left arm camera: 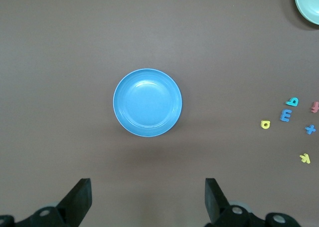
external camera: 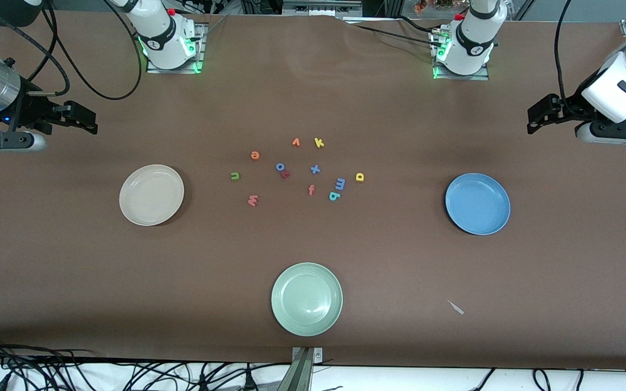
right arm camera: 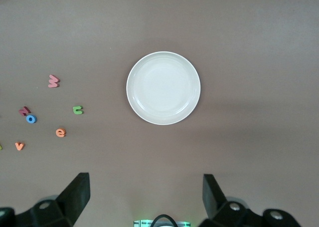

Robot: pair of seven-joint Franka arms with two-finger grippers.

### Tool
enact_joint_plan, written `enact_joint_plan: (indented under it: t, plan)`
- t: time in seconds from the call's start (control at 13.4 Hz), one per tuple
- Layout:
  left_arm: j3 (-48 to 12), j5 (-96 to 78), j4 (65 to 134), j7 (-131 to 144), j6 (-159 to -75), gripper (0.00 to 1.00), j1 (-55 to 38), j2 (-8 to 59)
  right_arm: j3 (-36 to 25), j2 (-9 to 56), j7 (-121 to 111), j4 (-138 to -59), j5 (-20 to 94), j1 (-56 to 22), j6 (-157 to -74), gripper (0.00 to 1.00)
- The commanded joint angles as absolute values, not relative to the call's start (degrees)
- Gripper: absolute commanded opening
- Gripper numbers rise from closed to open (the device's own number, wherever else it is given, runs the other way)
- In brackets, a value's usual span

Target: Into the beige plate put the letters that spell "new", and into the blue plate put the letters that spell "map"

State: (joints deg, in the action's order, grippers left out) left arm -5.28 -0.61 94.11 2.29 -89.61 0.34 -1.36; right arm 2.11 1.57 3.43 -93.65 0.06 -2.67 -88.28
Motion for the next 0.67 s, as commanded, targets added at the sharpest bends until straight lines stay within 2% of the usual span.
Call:
enact_joint_plan:
  t: [0.0,0.6]
  plan:
    - [-5.5,0.3,92.4,1.3,-88.2,1.0,0.6,-0.7,1.8,1.8,2.8,-93.1,0.9,-2.9,-87.7,1.0]
    - [-5.1,0.3,92.4,1.1,-88.2,1.0,0.9,-0.7,1.8,1.8,2.8,-93.1,0.9,-2.9,-87.6,1.0]
